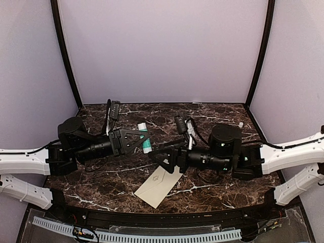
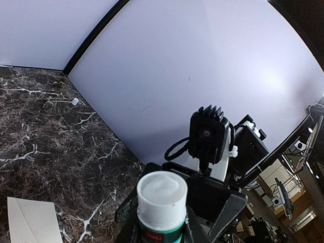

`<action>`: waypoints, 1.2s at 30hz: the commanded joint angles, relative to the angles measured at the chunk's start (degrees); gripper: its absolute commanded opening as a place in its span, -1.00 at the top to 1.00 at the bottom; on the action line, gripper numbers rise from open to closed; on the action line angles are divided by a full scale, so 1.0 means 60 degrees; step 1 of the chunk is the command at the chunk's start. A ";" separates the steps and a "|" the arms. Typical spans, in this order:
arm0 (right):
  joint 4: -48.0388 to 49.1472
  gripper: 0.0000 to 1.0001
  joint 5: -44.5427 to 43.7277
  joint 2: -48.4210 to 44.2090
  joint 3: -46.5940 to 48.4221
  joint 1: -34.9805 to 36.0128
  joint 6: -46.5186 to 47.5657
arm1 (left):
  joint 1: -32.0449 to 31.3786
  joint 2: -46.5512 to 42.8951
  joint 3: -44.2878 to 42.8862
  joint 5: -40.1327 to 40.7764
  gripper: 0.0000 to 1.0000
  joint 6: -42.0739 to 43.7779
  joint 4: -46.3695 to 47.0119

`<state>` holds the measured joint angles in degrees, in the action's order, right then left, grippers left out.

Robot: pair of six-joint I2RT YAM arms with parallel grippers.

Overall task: Place the letter into the envelope and seal it
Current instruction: Screw the solid glue.

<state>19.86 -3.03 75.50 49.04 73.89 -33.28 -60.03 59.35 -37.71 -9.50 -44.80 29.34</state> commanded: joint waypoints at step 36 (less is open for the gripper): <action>0.3666 0.42 0.3876 0.0556 0.0040 -0.0298 -0.0492 | -0.0044 0.0040 0.0111 -0.2924 1.00 -0.0071 0.2599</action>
<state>39.88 19.59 78.46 48.03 71.72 -36.12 -60.05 59.99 -37.65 -26.15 -45.28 42.35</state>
